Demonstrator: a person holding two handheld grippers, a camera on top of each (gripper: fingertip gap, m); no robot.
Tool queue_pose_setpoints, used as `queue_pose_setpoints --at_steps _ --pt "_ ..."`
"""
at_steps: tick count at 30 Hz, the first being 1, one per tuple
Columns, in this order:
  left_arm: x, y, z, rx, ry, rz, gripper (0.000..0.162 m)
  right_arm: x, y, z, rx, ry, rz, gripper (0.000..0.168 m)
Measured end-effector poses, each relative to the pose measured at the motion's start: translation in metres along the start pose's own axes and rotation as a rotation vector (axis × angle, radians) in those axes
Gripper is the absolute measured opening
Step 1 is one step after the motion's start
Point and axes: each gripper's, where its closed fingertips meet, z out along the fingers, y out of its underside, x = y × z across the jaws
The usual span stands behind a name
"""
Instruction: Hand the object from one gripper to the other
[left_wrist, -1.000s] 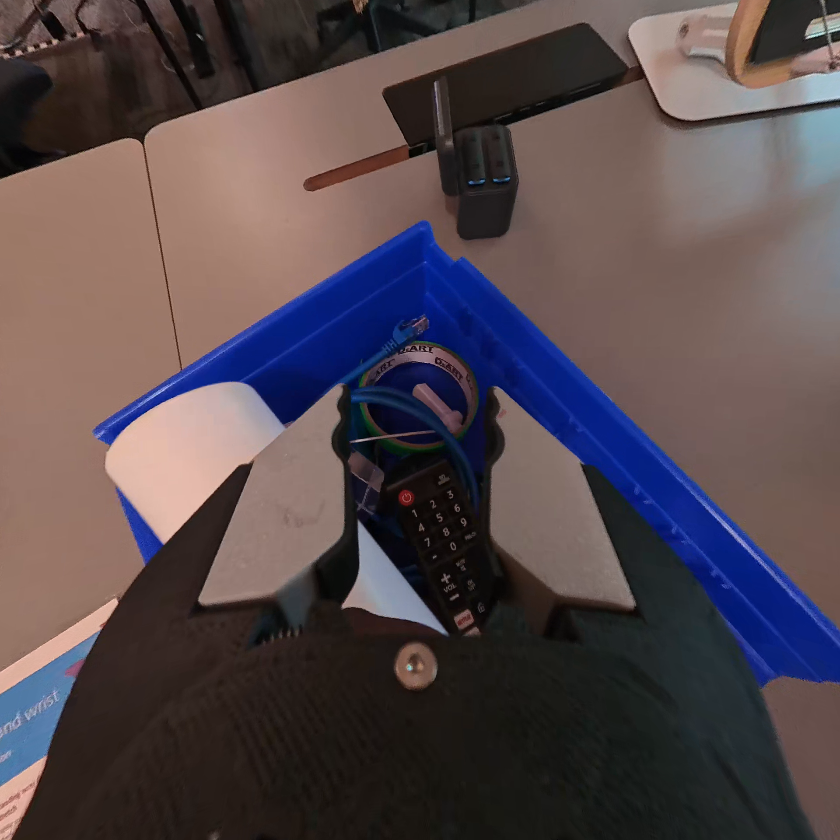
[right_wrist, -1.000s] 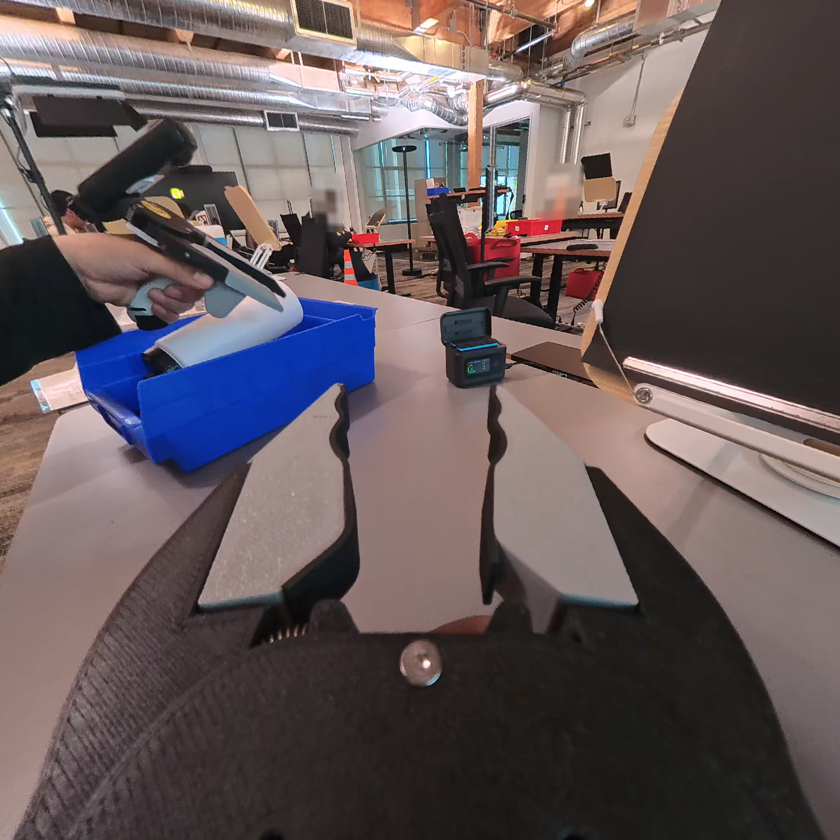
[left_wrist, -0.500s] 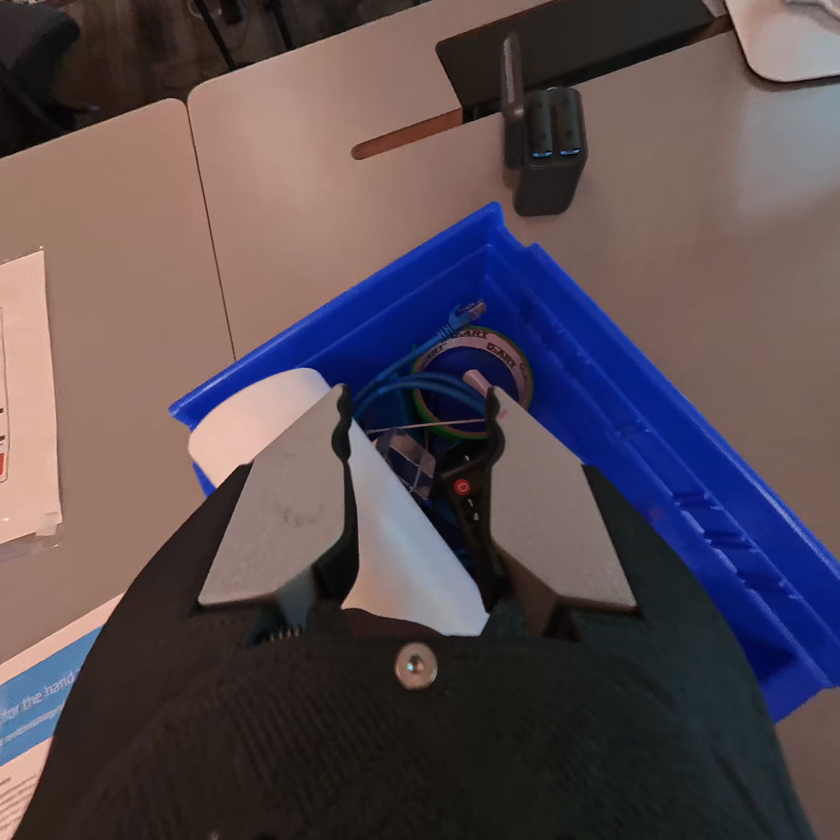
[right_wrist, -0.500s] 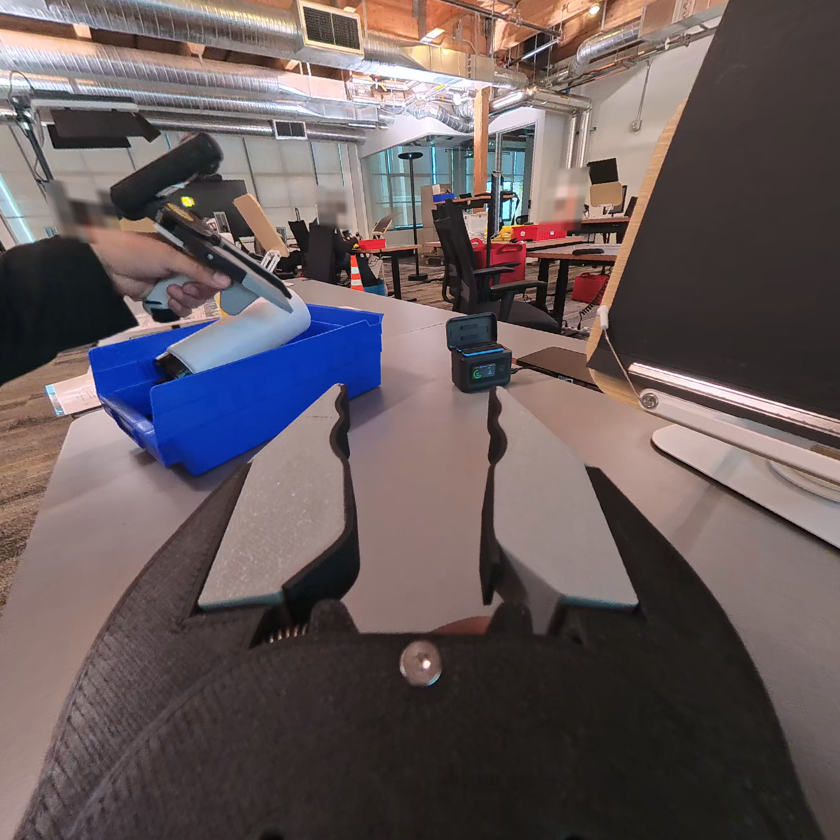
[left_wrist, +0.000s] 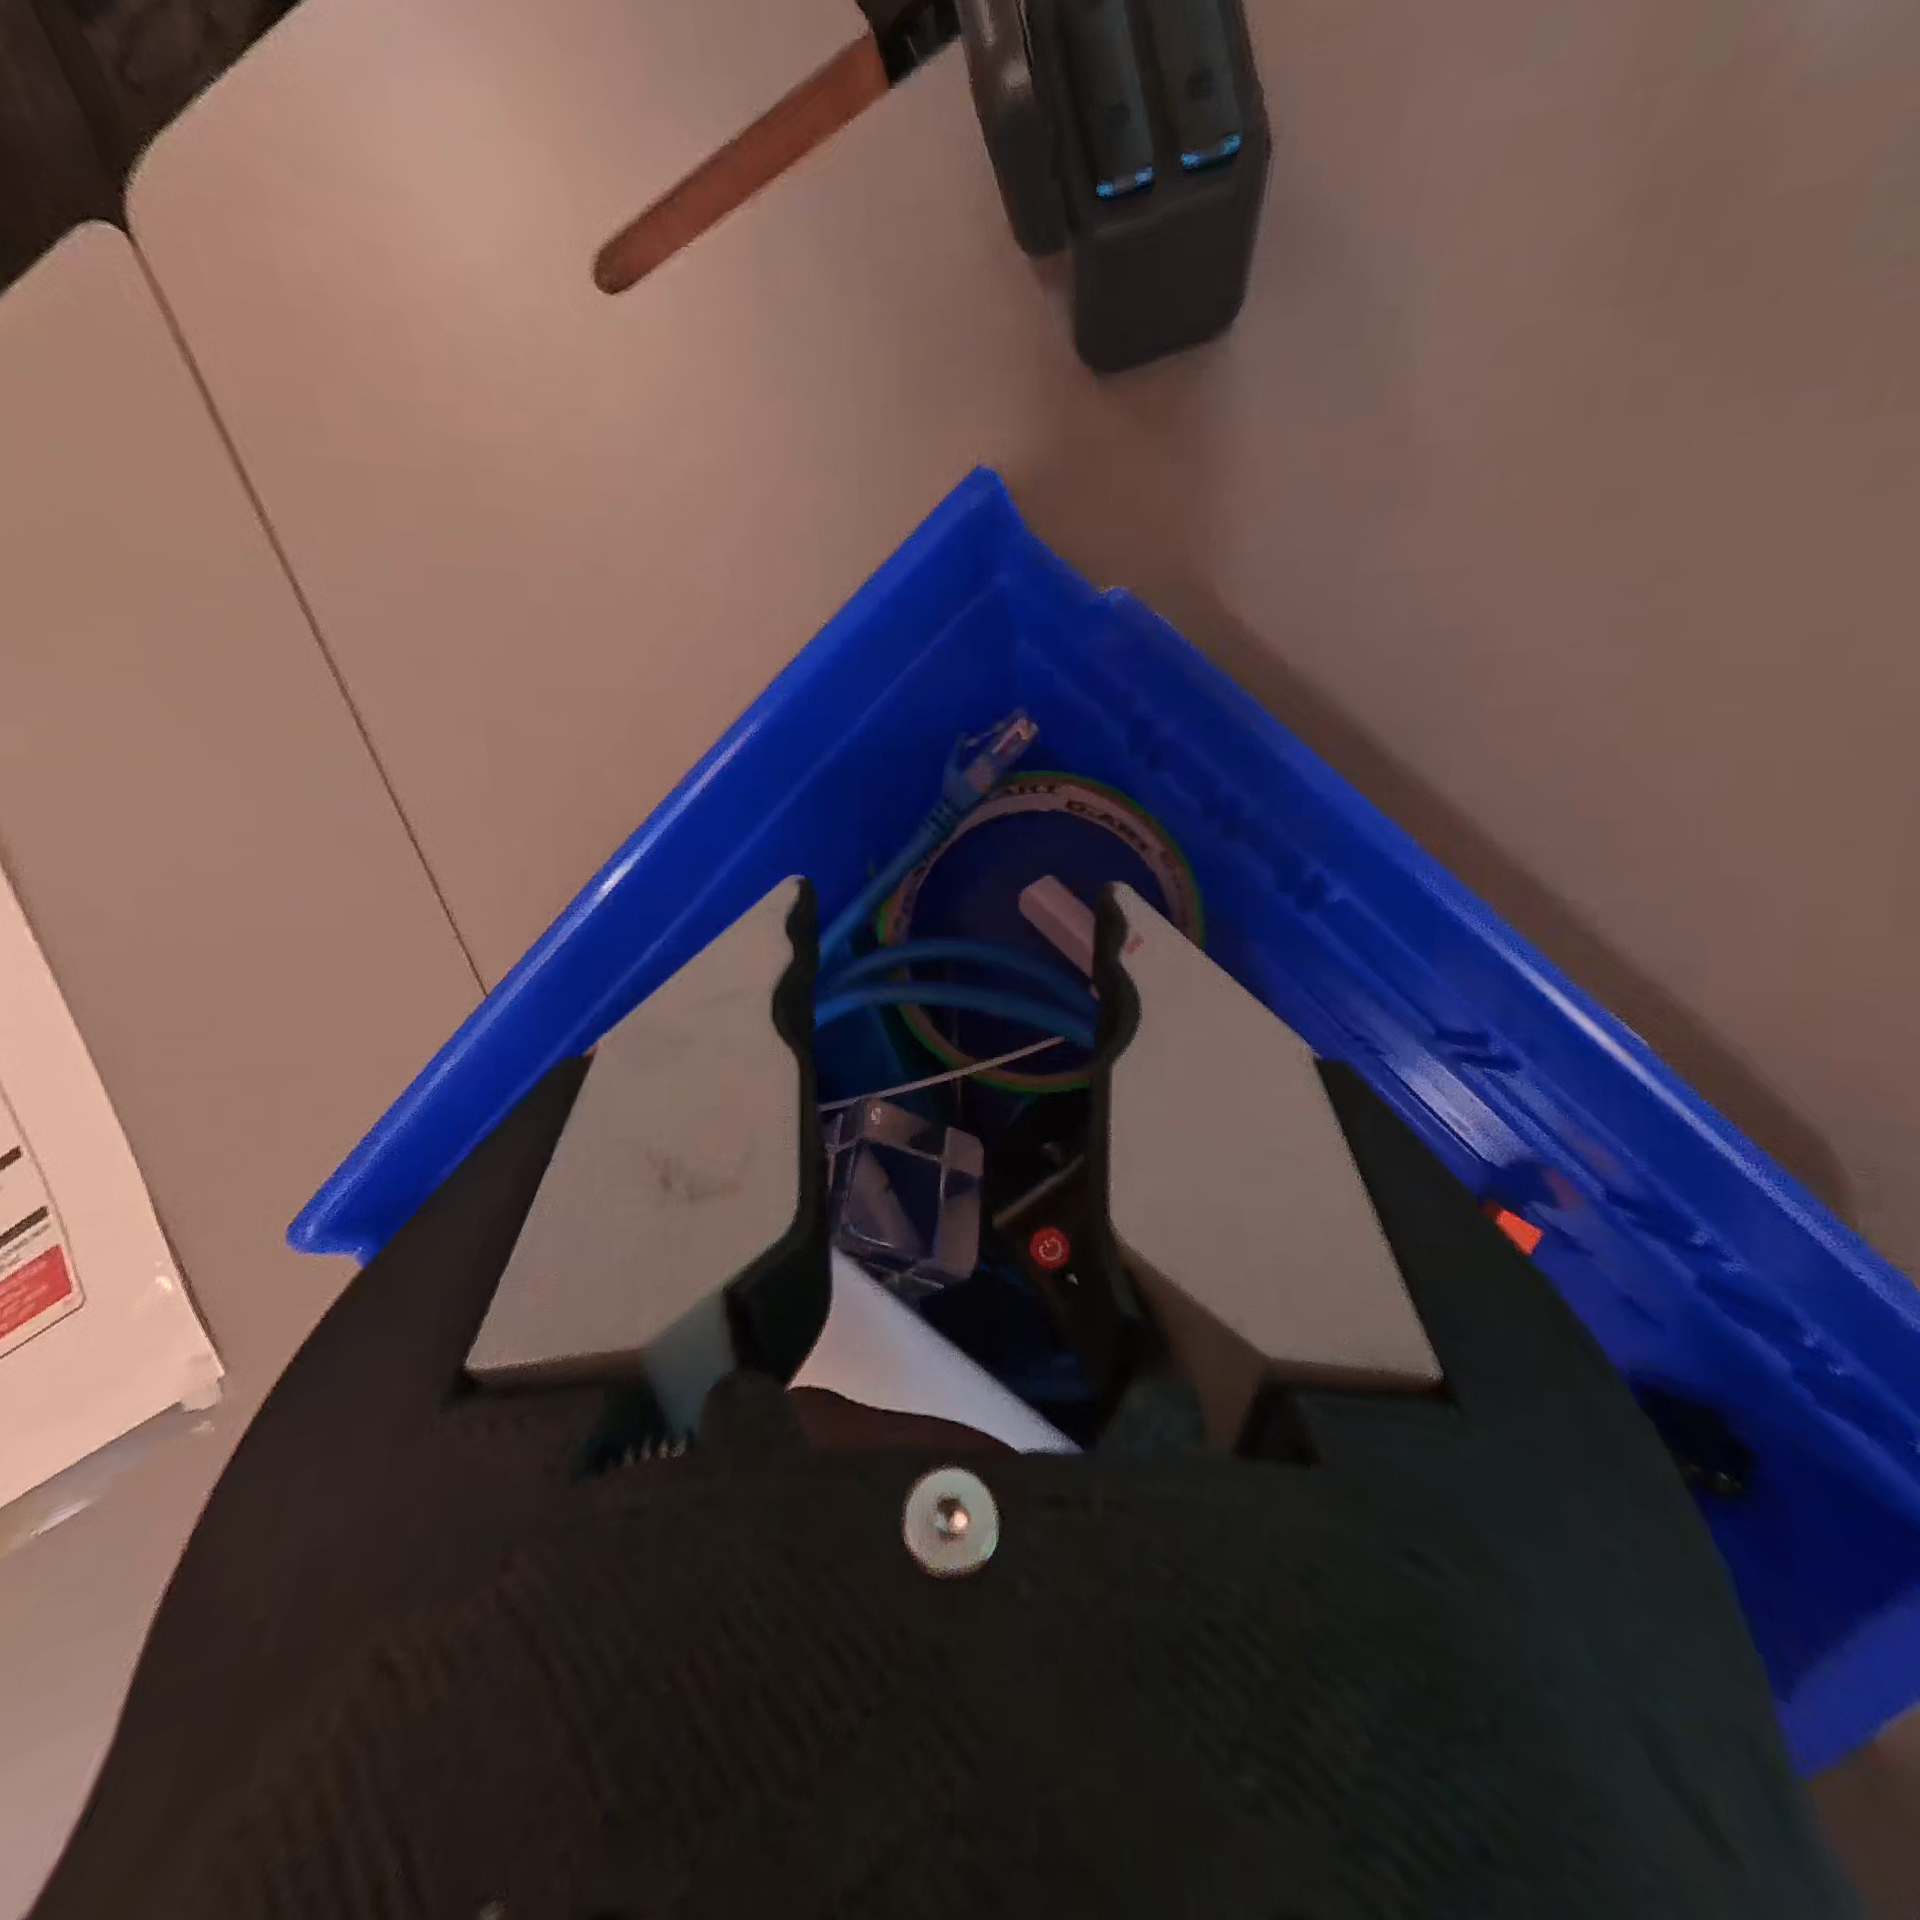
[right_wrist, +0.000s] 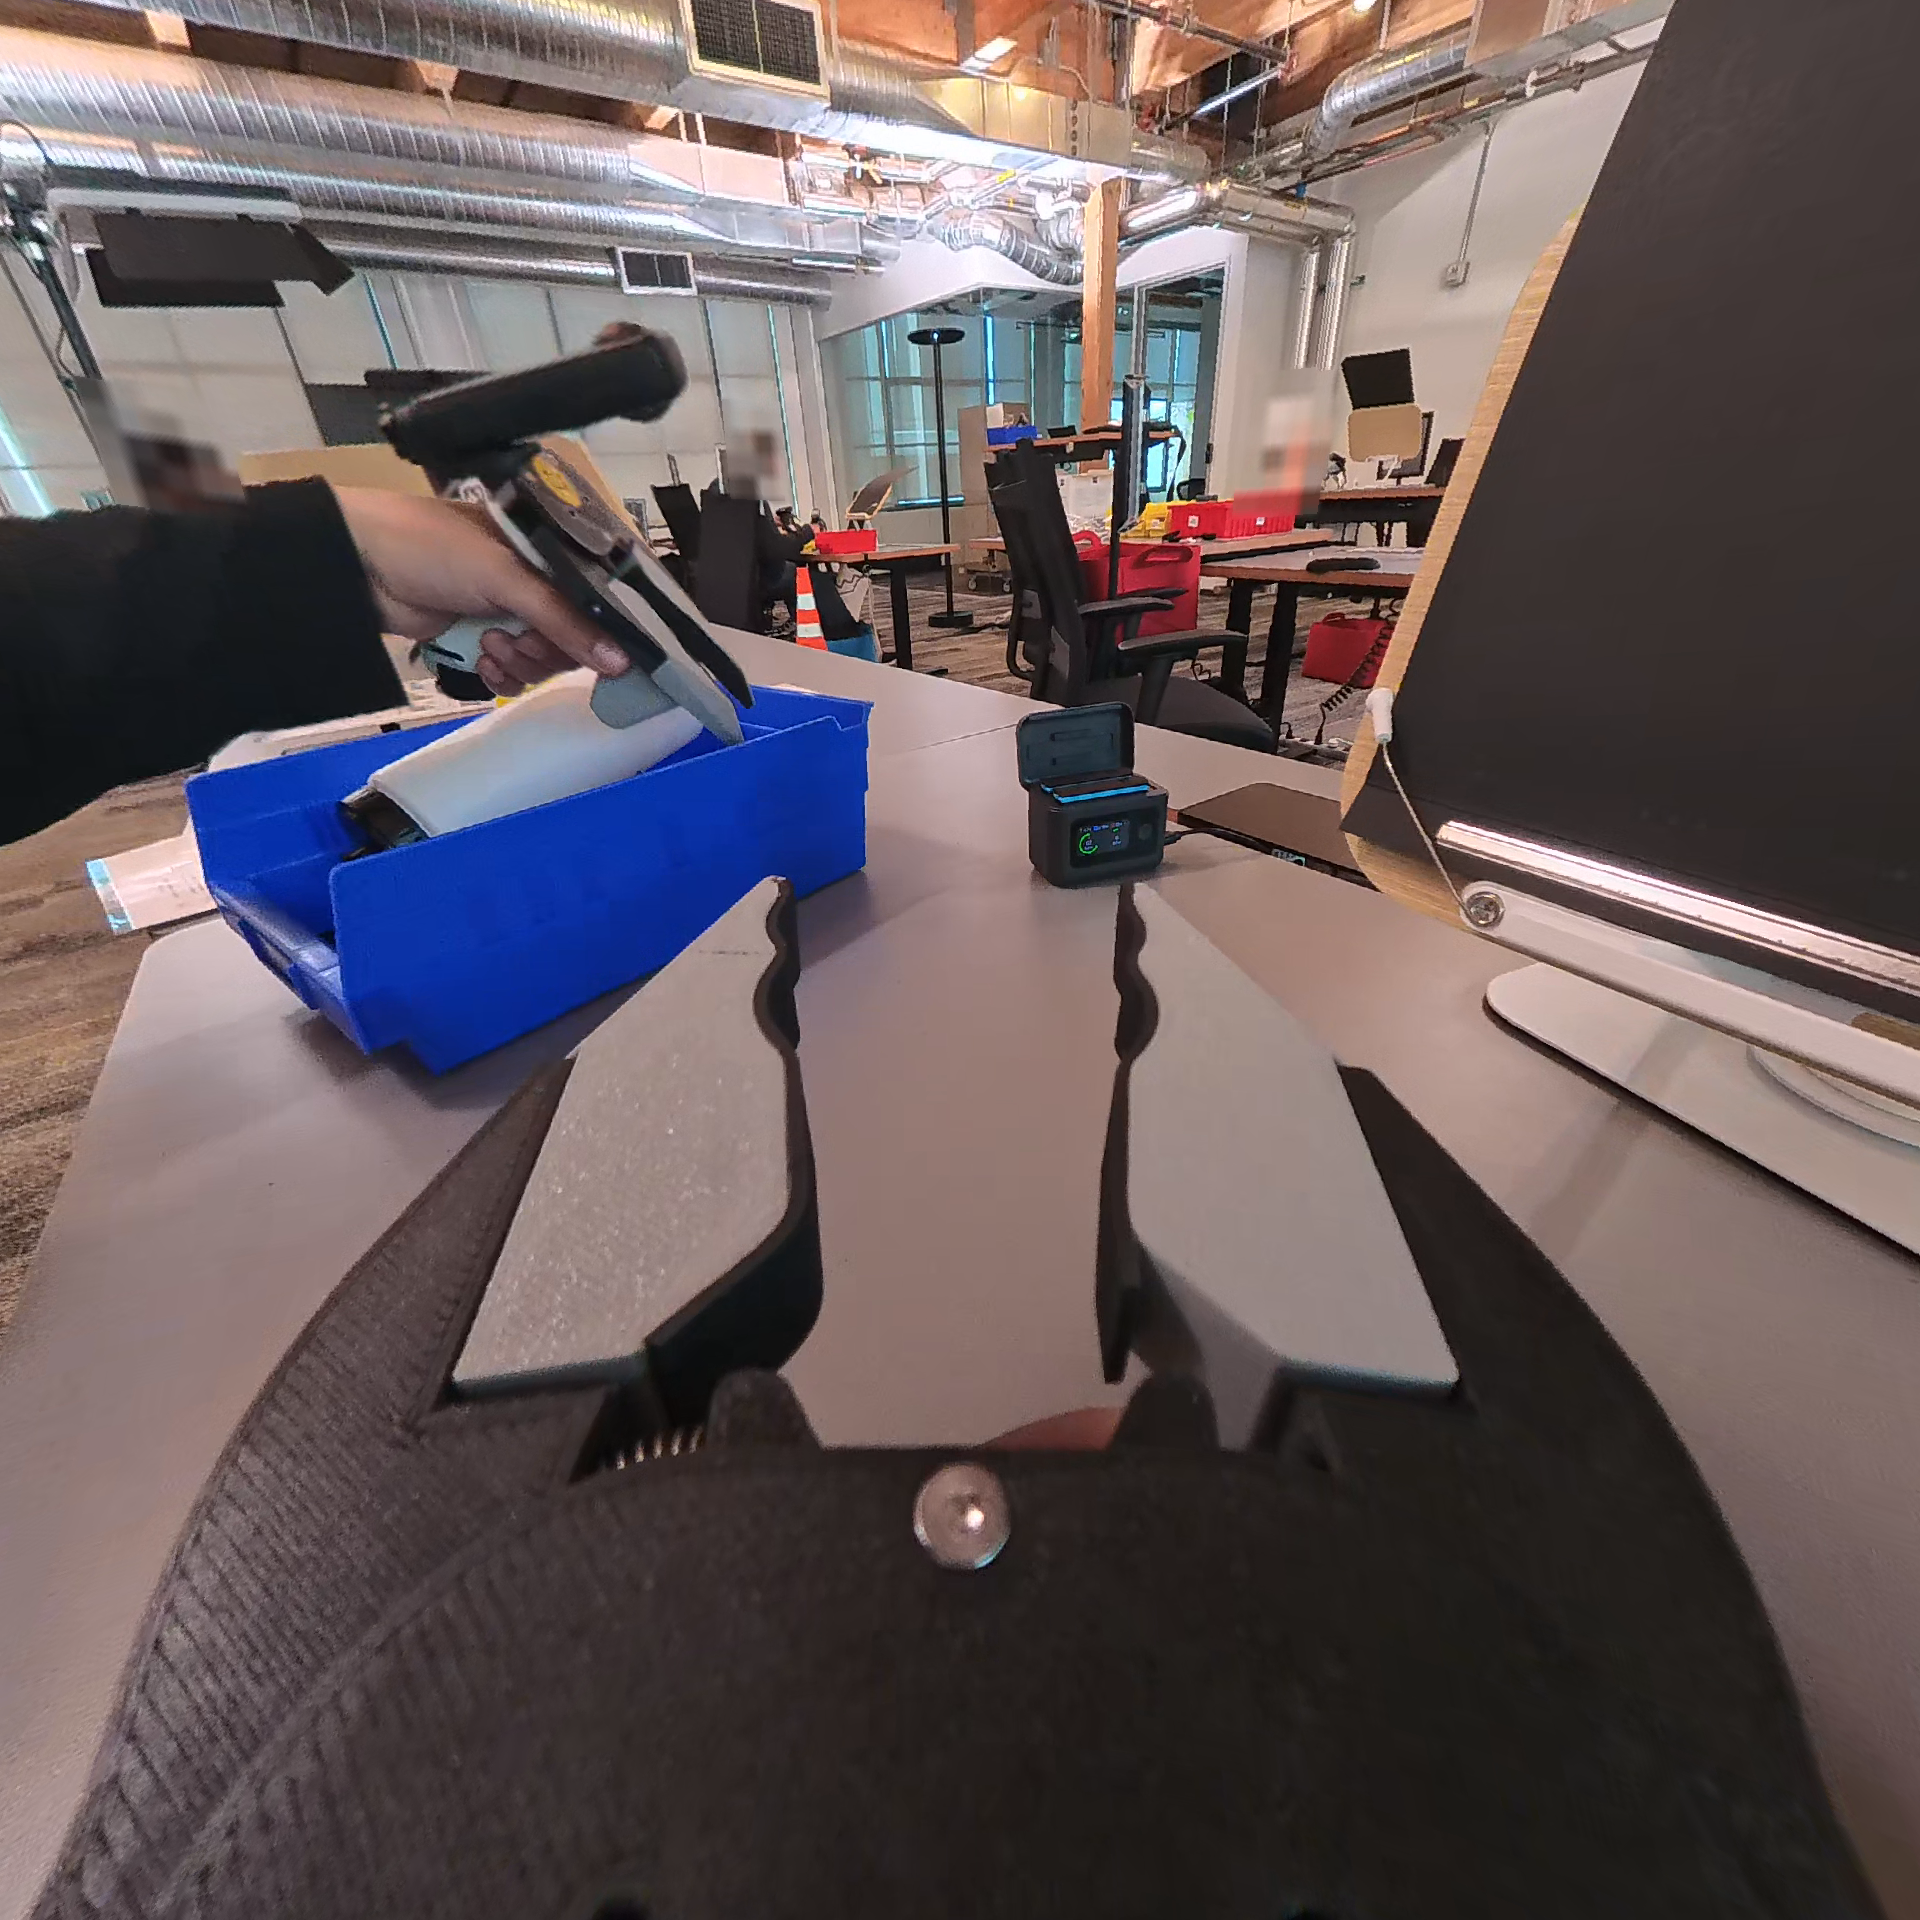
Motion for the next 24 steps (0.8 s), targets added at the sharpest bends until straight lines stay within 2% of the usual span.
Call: queue_pose_setpoints --at_steps 4,8,11,15,19,24 --pt "0.010 0.014 0.010 -0.120 0.045 -0.012 0.051 -0.001 -0.002 -0.001 0.004 -0.004 -0.001 0.057" --pt "0.021 0.024 0.015 -0.174 0.096 -0.120 0.049 -0.004 -0.004 -0.001 0.012 -0.014 0.000 0.057" --pt "0.018 0.044 0.018 -0.258 0.040 -0.106 0.048 -0.007 -0.006 -0.001 0.016 -0.020 -0.009 0.057" --pt "0.026 0.043 0.018 -0.211 0.081 -0.138 0.043 -0.010 -0.007 -0.001 0.016 -0.023 -0.024 0.057" --pt "0.031 0.061 0.030 -0.314 0.118 -0.170 0.036 -0.012 -0.004 0.000 0.007 -0.029 -0.028 0.057" --pt "0.030 0.060 0.037 -0.342 0.082 -0.146 0.032 -0.009 -0.003 0.000 0.003 -0.020 -0.031 0.057"
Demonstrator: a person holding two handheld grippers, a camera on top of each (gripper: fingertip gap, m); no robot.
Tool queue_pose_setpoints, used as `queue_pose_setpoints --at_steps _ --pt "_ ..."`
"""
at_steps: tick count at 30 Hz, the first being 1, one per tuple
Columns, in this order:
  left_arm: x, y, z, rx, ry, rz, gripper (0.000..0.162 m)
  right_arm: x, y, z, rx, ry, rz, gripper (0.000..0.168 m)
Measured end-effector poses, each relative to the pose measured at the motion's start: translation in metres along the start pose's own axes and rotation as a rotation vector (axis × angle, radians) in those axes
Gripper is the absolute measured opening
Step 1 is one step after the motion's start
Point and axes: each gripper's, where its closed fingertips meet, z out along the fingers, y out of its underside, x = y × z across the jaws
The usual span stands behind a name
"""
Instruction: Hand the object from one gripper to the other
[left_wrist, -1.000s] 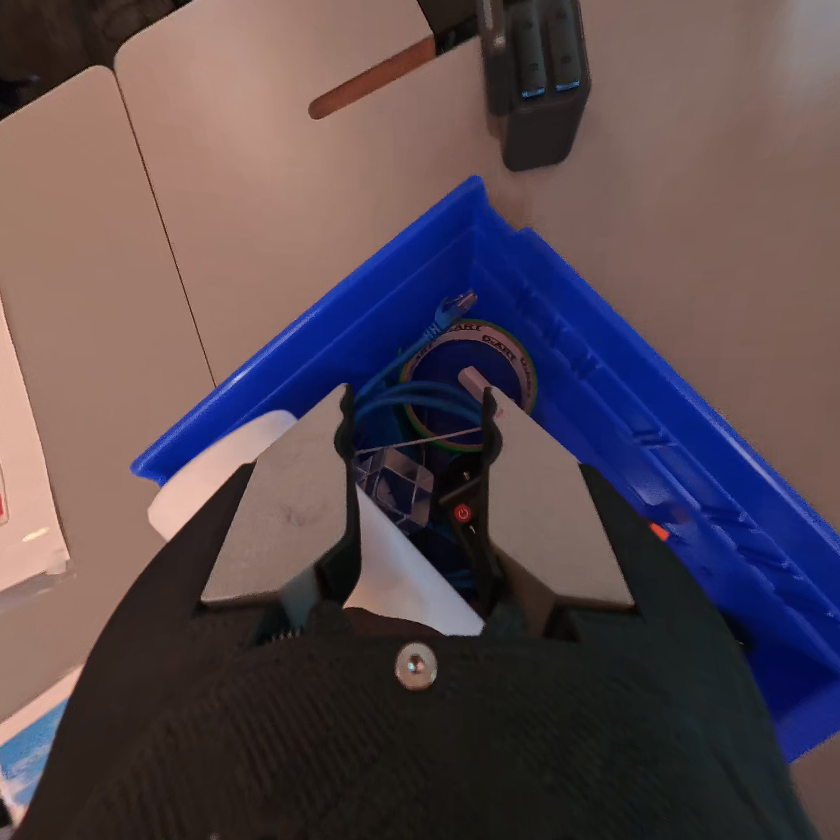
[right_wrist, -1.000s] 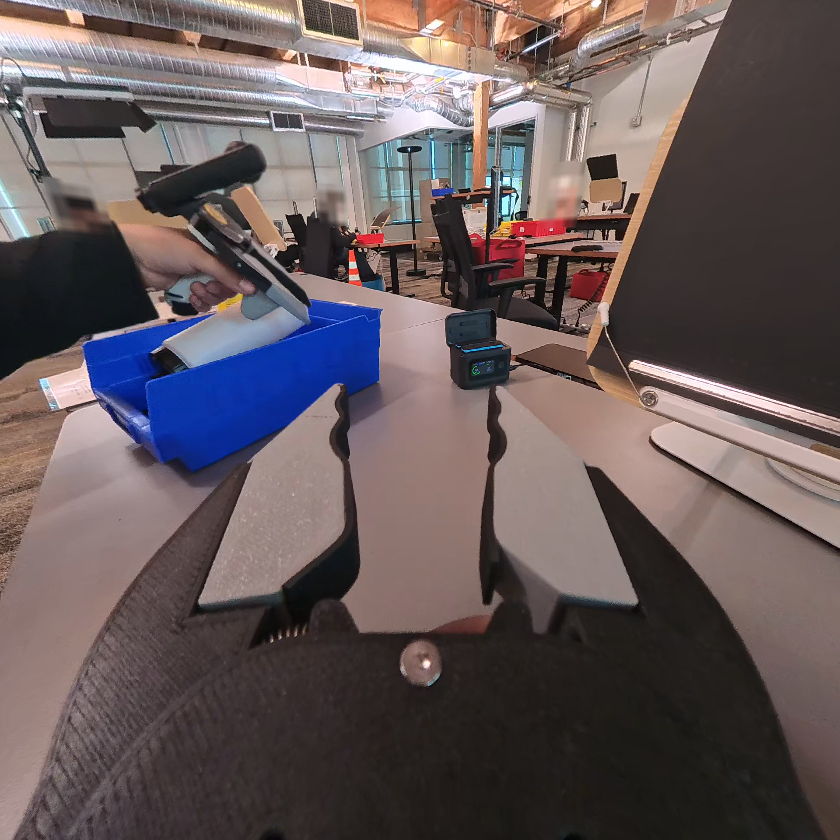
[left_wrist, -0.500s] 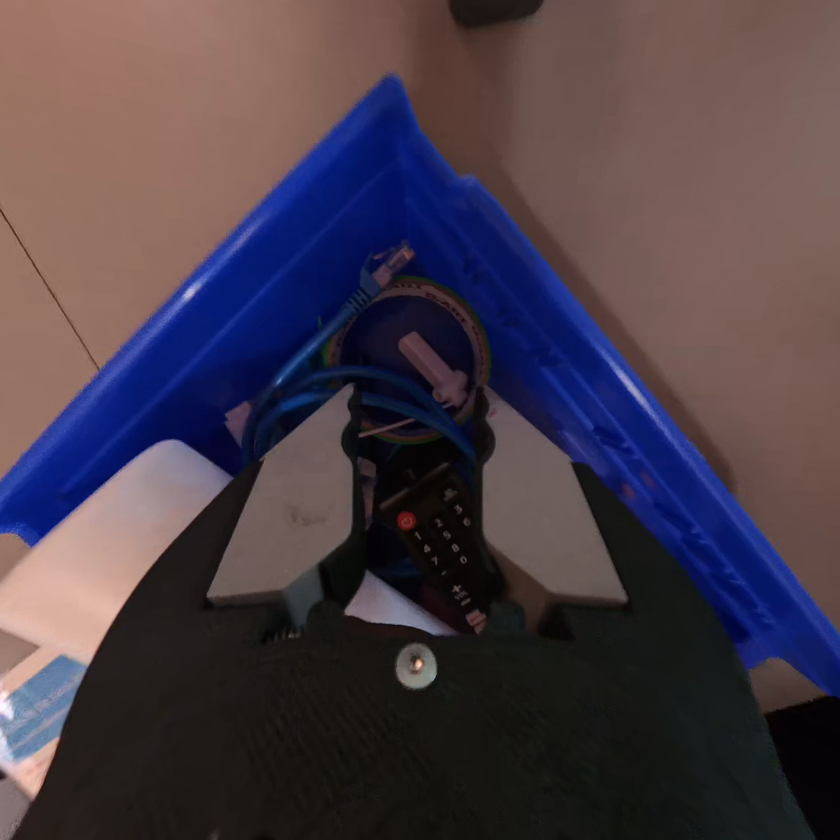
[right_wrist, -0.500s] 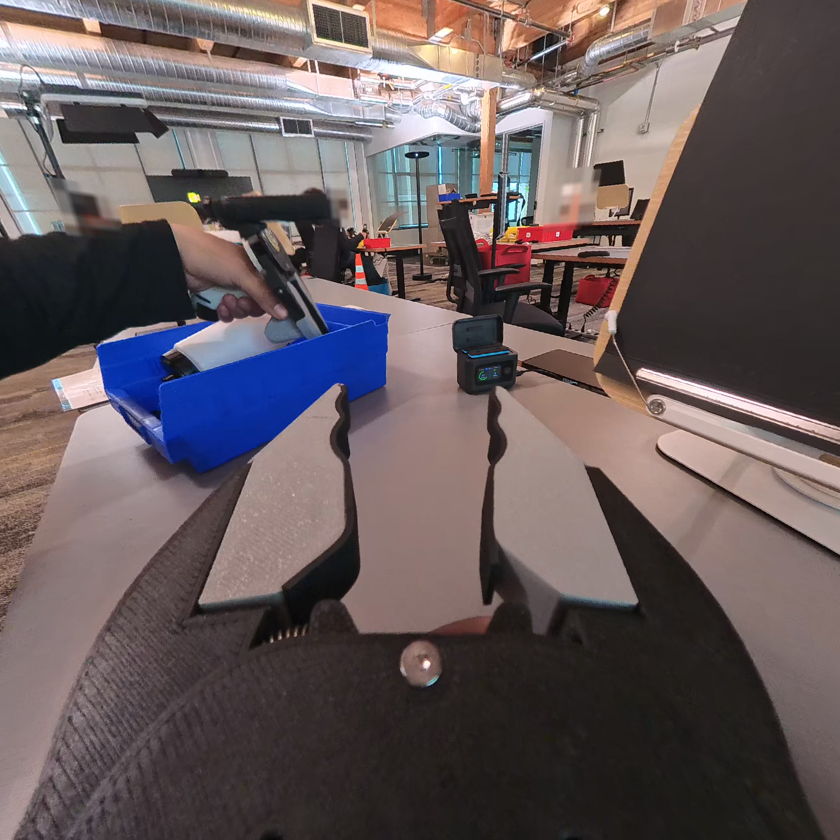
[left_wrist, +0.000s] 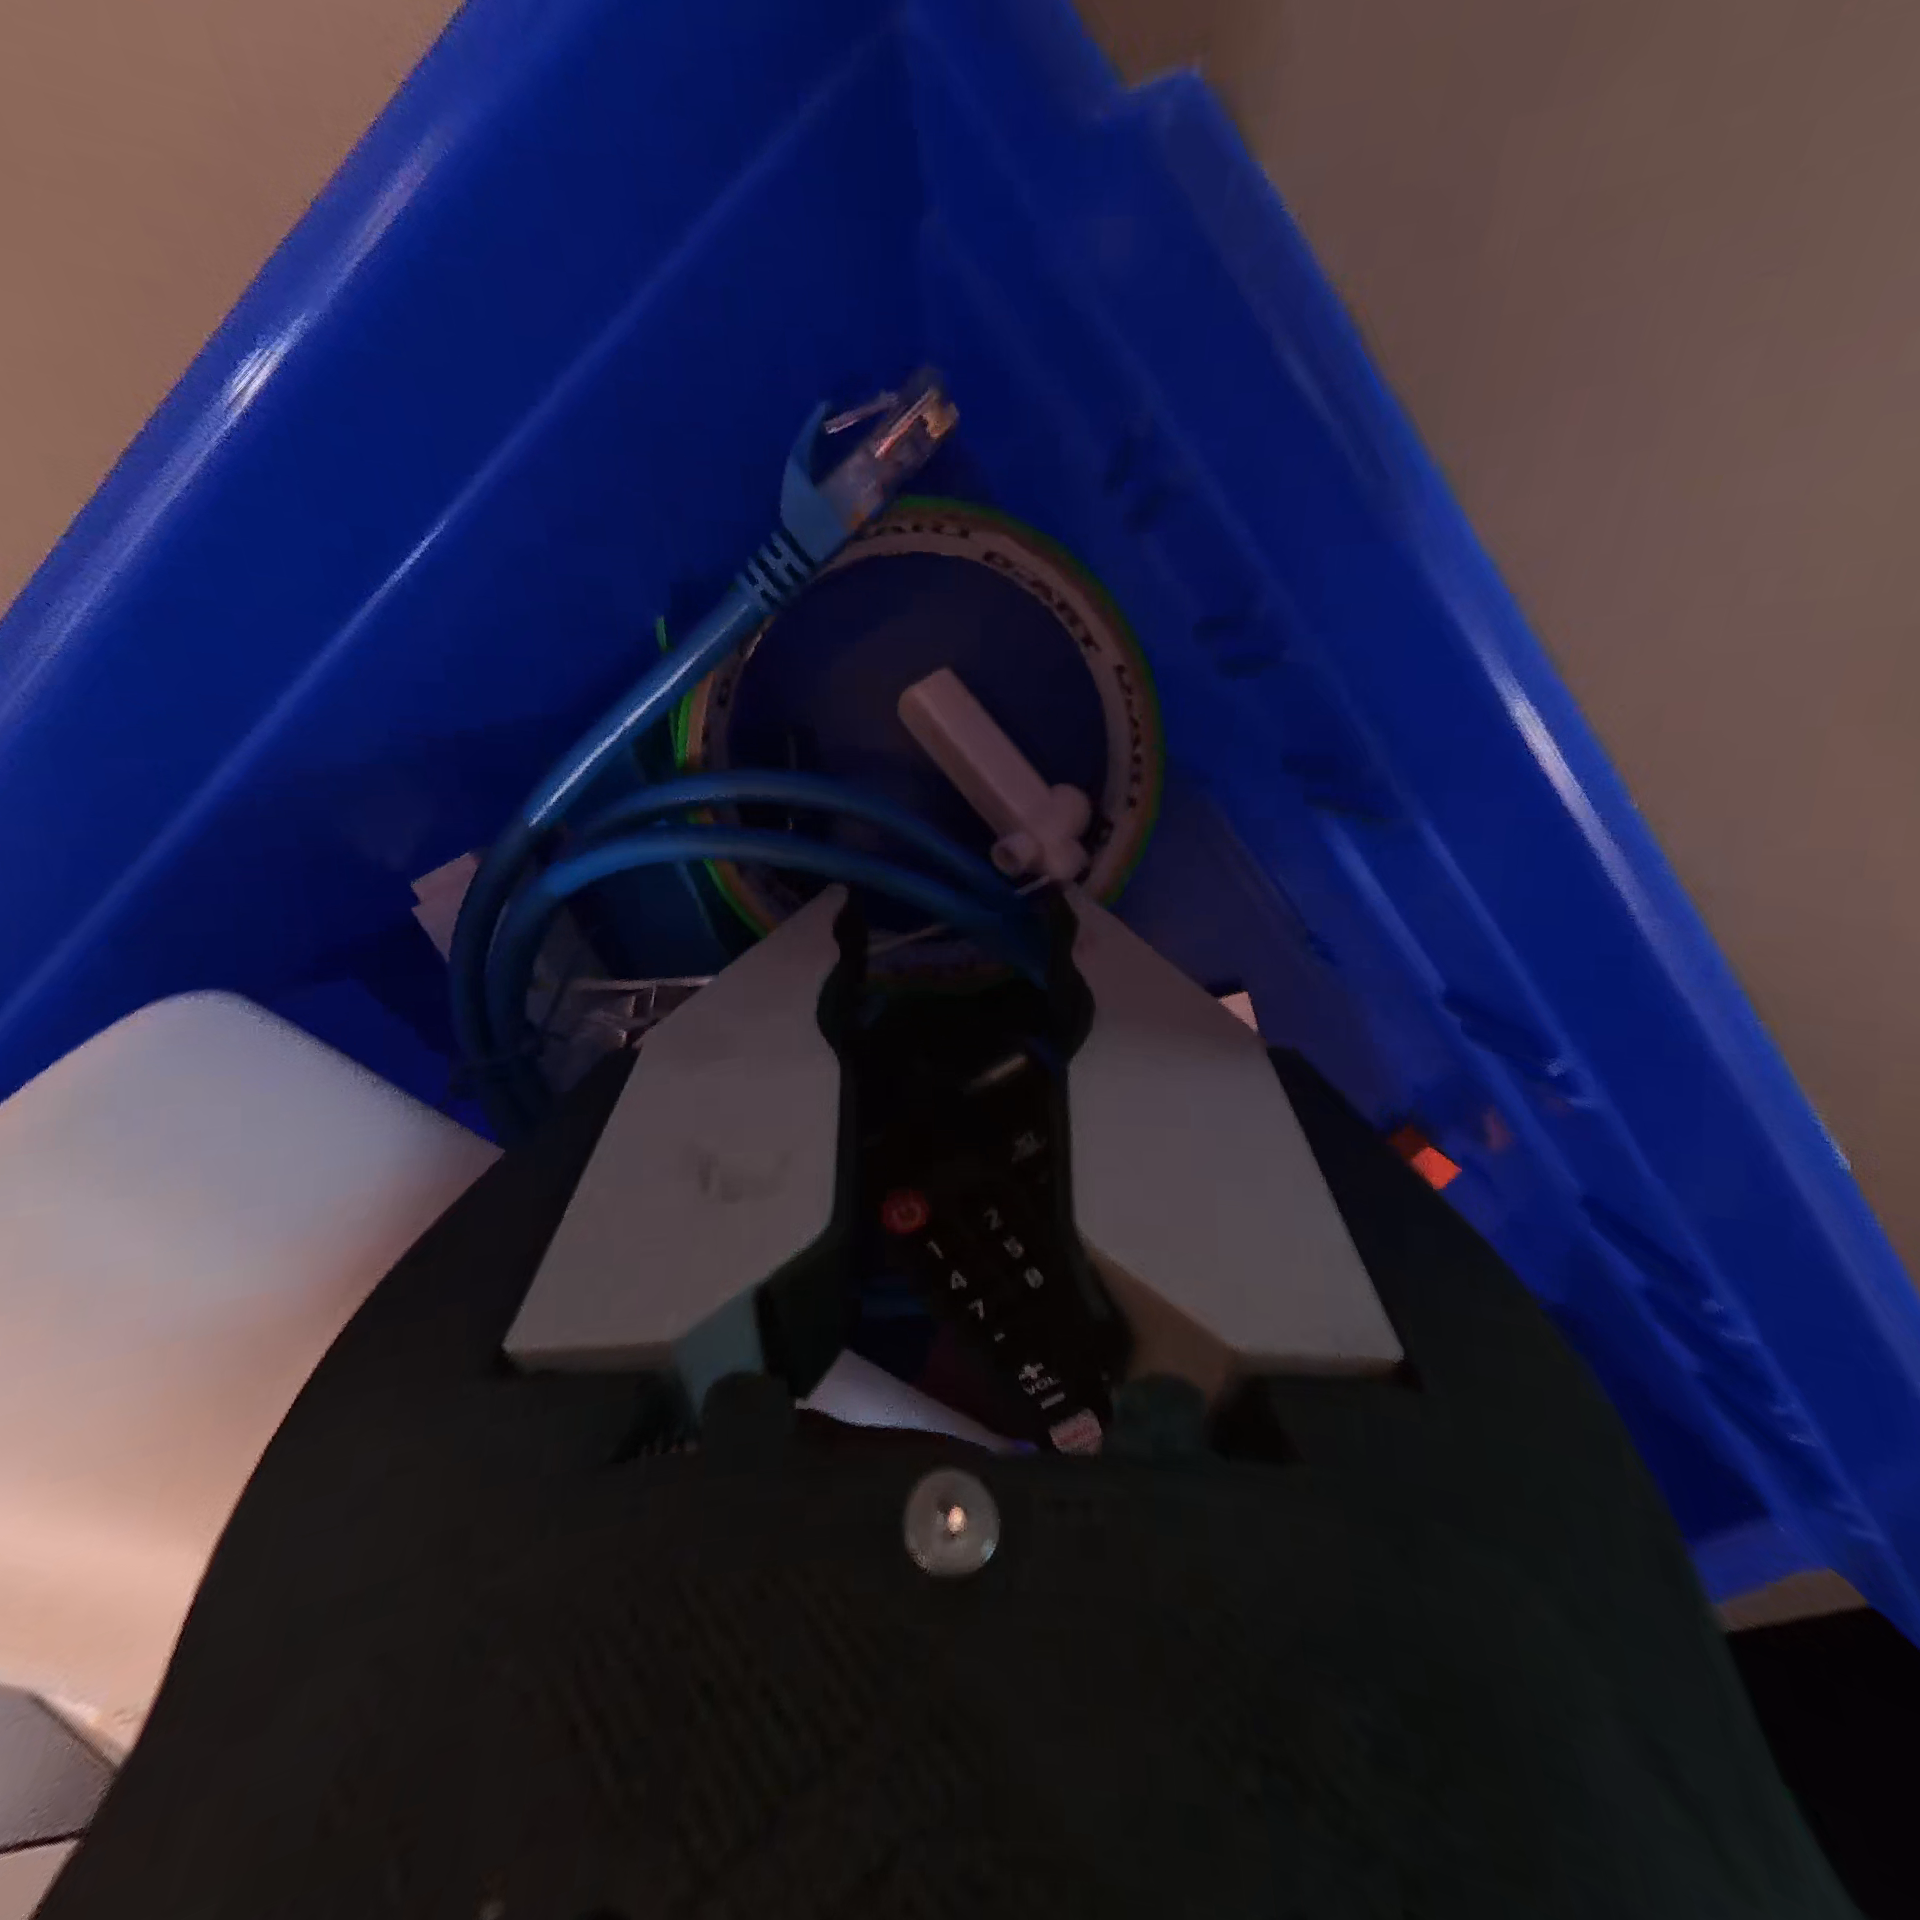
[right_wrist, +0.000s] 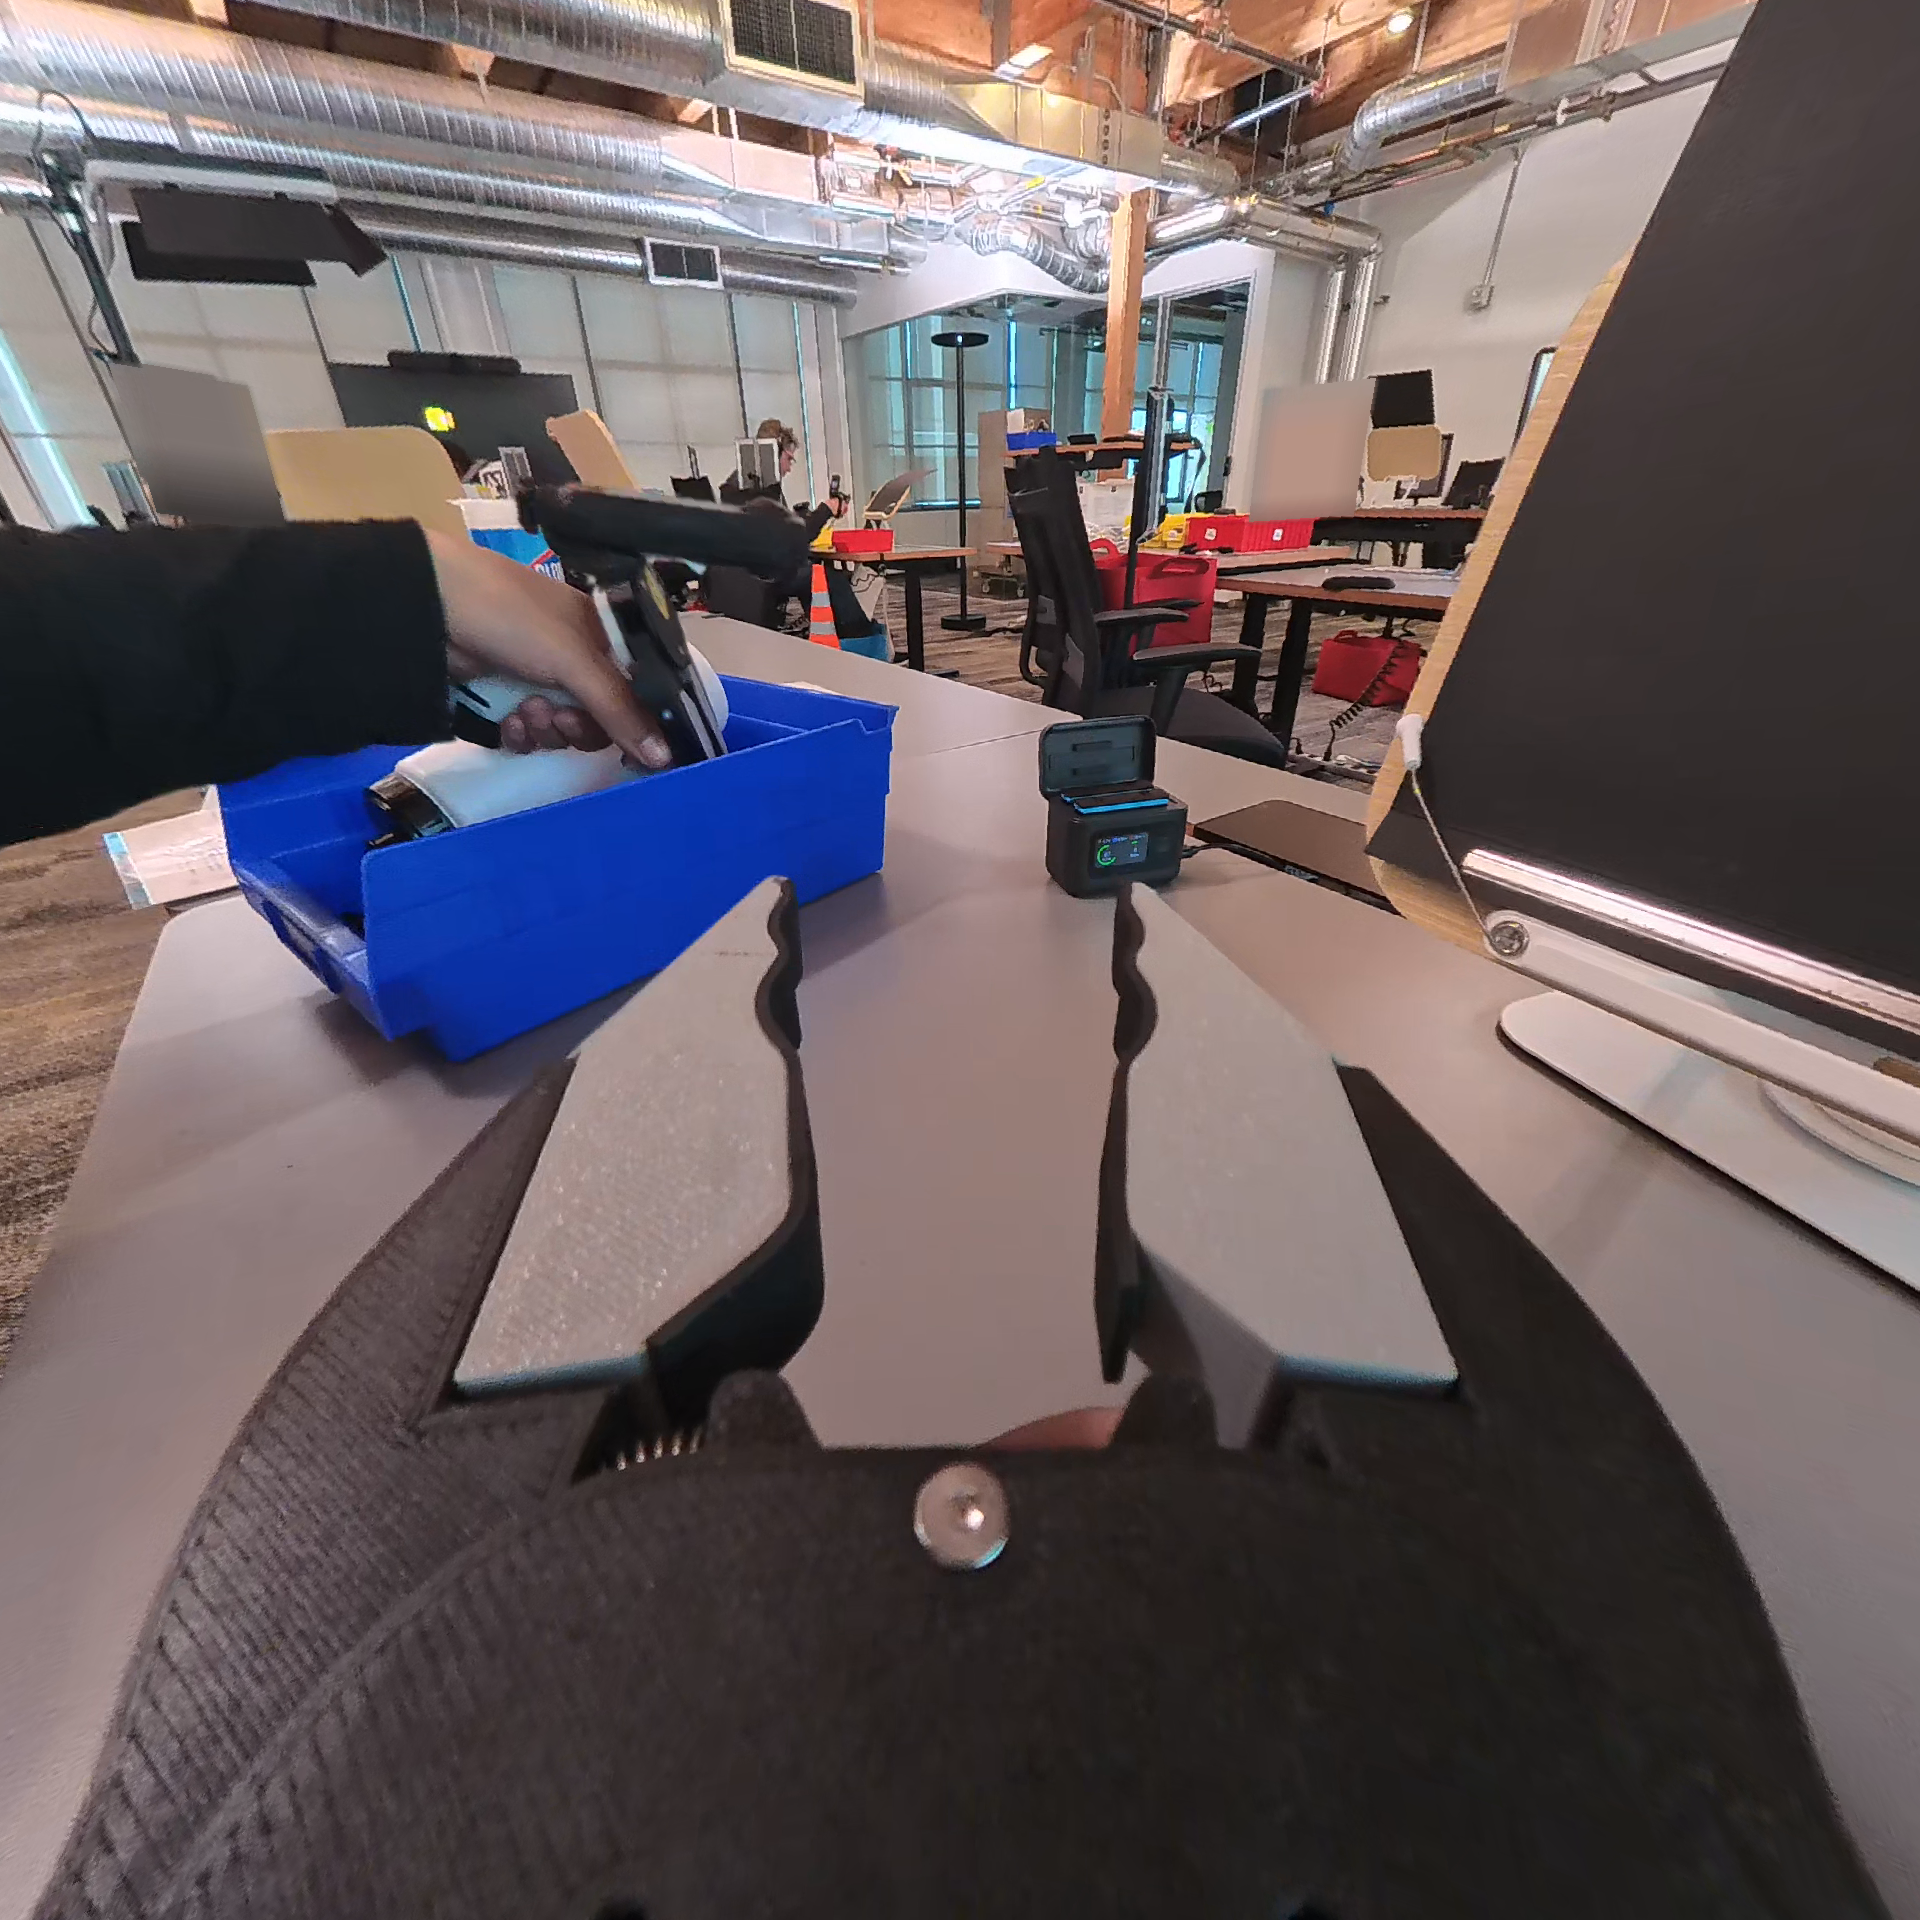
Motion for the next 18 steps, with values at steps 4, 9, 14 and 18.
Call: queue_pose_setpoints --at_steps 4,9,14,18 --pt "-0.001 -0.001 0.002 -0.012 -0.028 0.027 0.031 0.000 -0.002 -0.001 0.008 0.002 0.002 0.056" --pt "-0.002 -0.001 -0.013 0.077 -0.009 -0.018 0.024 0.001 -0.002 -0.001 0.009 0.002 0.004 0.056" --pt "-0.006 -0.003 -0.045 0.195 -0.029 -0.027 0.020 -0.002 -0.004 -0.001 0.014 -0.008 0.001 0.055" --pt "-0.004 -0.002 -0.072 0.297 -0.019 -0.039 0.016 -0.004 -0.004 -0.001 0.012 -0.009 -0.008 0.055"
